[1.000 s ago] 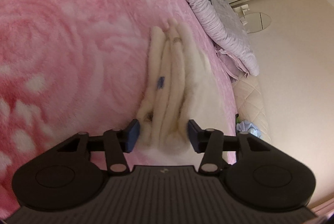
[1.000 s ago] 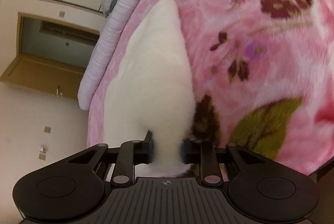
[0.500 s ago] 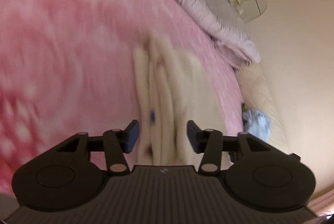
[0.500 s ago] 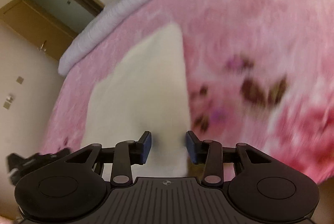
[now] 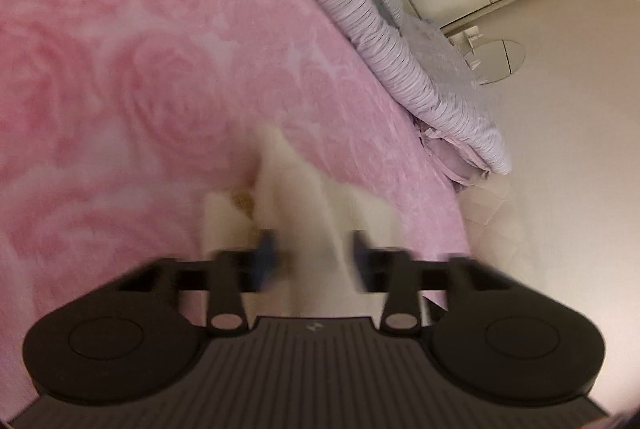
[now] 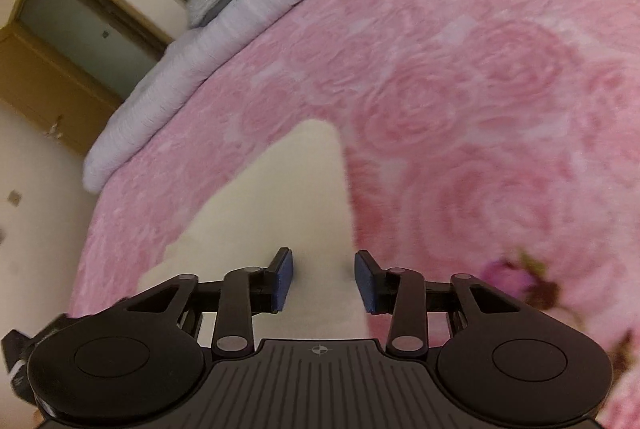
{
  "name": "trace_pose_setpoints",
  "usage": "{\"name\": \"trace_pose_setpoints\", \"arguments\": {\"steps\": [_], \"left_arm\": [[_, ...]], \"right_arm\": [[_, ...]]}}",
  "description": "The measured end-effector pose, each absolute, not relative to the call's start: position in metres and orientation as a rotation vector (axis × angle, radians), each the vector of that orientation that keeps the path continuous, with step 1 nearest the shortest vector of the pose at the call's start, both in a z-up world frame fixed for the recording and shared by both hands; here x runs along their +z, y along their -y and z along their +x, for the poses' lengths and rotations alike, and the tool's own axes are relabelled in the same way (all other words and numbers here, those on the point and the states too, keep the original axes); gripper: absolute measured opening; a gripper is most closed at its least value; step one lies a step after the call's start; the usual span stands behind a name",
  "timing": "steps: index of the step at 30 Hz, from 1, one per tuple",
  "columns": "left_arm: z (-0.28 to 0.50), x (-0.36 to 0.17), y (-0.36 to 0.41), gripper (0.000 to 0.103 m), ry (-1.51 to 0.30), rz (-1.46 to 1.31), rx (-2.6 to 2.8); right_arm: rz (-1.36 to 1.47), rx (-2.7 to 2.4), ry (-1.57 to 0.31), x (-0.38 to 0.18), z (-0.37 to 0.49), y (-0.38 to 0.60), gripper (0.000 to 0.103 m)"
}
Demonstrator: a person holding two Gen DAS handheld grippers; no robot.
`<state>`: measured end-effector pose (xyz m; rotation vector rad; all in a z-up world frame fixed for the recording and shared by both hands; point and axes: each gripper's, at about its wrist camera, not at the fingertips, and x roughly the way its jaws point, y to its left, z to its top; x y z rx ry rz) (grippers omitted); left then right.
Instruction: Fold clothes
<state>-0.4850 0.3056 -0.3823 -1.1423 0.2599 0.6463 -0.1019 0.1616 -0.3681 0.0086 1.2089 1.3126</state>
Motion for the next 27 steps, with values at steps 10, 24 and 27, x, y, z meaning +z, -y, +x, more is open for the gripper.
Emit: {"name": "trace_pose_setpoints", "arguments": {"steps": [10, 24, 27], "left_arm": [[-0.513, -0.406, -0.298, 0.017, -0.286, -1.091, 0.702], [-0.522, -0.334, -0.231, 0.021, -0.333, -0.867, 0.758], [-0.512, -0.332, -0.207, 0.021, -0.381, -0.794, 0.737]], "right_arm": [[-0.115, 1.412, -1.113, -0.375, -0.134, -0.180, 0.035], [-0.284, 1.462, -0.770, -0.328, -0.191, -0.091, 0.035], [-0.335, 1.431, -0.748, -0.335, -0.207, -0.086, 0.035]]}}
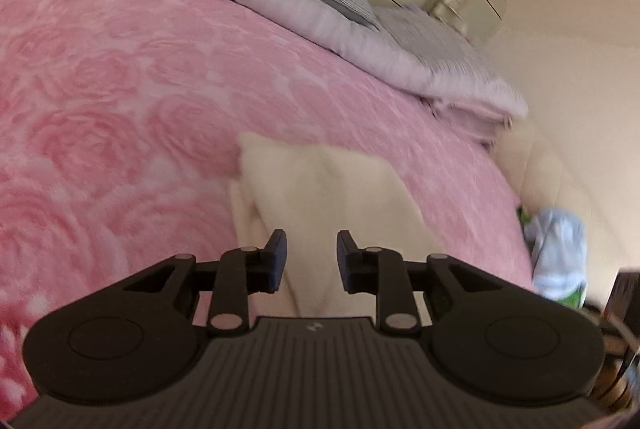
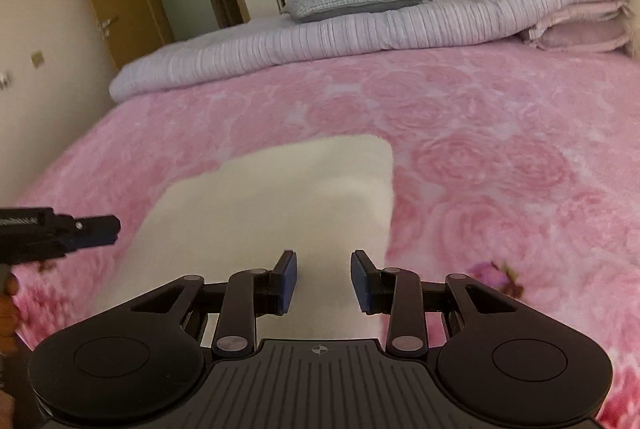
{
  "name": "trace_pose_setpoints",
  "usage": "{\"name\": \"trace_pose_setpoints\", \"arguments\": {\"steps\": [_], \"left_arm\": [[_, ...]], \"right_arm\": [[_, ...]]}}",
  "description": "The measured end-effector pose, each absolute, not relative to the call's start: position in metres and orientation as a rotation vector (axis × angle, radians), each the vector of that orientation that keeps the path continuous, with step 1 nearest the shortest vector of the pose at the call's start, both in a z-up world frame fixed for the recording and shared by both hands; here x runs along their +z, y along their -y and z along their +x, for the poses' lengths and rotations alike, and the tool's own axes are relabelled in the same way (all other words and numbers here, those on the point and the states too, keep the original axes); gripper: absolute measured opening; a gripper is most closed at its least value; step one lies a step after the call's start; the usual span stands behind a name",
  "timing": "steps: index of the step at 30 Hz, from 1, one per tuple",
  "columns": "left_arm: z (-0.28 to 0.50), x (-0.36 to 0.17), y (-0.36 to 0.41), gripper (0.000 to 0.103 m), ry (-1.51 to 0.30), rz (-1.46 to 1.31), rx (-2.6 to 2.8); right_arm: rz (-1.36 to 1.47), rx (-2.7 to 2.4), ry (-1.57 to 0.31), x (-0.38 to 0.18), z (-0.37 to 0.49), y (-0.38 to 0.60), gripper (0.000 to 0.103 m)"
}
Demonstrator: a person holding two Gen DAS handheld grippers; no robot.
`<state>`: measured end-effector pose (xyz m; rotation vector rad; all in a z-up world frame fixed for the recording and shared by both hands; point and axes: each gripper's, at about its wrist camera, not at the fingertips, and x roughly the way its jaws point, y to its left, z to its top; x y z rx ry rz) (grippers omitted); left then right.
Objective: Fold clothes
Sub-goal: 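Release the sweater and raise both grippers above the folded bundle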
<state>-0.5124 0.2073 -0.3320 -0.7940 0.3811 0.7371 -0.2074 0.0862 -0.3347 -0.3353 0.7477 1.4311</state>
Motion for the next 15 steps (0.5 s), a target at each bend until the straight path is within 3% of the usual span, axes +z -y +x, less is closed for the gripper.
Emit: {"name": "trace_pose_setpoints", "arguments": {"steps": [3, 6, 12, 15], "left_arm": [[-0.492, -0.356, -0.207, 0.024, -0.525, -0.774, 0.771], [-0.492, -0.373, -0.213, 0.027, -0.493, -0.850, 0.792], [-0.496, -0.340, -0.194, 0.017, -0.507, -0.777, 0.839], [-0.503, -0.318, -0.175, 0.017, -0.484, -0.740, 0.808]], "right_arm": [[-0.378, 1.369, -0.764, -0.349, -0.213, -0.089, 0.035], [-0.388, 1.359, -0.752, -0.358, -0.212, -0.092, 0.035], [-0.348, 1.362, -0.728, -0.335, -0.213, -0.068, 0.035], [-0.321, 1.371, -0.704, -0.323, -0.224, -0.040, 0.035]]}}
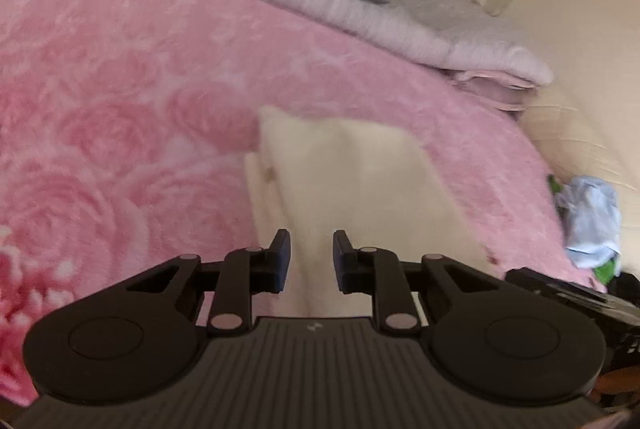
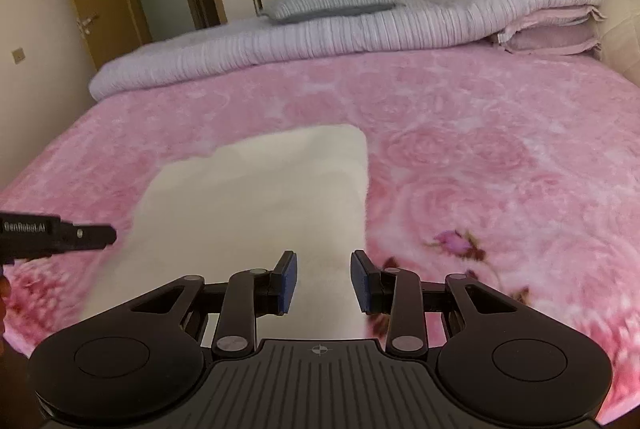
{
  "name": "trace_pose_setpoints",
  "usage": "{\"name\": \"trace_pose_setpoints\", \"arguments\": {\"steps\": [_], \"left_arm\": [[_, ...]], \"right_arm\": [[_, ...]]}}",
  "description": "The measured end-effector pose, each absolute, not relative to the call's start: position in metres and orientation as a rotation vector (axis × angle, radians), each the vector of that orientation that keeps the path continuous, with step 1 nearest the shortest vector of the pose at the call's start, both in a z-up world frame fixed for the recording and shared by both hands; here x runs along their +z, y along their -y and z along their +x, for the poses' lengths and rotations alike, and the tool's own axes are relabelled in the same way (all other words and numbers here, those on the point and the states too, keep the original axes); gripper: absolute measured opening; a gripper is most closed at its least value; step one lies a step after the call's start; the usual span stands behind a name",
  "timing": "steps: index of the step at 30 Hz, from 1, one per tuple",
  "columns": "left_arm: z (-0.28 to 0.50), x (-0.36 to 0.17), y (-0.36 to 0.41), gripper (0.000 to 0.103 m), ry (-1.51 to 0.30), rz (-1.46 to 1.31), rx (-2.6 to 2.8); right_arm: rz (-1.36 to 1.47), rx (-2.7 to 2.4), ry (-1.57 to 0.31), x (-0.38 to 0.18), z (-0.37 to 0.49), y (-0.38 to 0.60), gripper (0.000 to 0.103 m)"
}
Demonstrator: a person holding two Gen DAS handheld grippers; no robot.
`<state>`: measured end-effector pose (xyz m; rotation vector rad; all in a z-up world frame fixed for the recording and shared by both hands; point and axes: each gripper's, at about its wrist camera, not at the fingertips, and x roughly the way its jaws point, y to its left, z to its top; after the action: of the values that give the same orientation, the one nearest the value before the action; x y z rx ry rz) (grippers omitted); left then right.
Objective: Fold clothes
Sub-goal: 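Release the sweater and raise both grippers above the folded bundle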
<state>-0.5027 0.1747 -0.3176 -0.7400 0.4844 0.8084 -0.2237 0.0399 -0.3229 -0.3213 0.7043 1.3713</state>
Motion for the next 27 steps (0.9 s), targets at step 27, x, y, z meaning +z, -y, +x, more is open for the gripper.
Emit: {"name": "trace_pose_setpoints", "arguments": {"steps": [27], "left_arm": [[-0.479, -0.298, -0.099, 0.034, -0.776, -0.618, 0.883]], "right_arm": [[-0.367, 1.156, -0.840, -0.319, -0.256, 0.003, 0.039]]}}
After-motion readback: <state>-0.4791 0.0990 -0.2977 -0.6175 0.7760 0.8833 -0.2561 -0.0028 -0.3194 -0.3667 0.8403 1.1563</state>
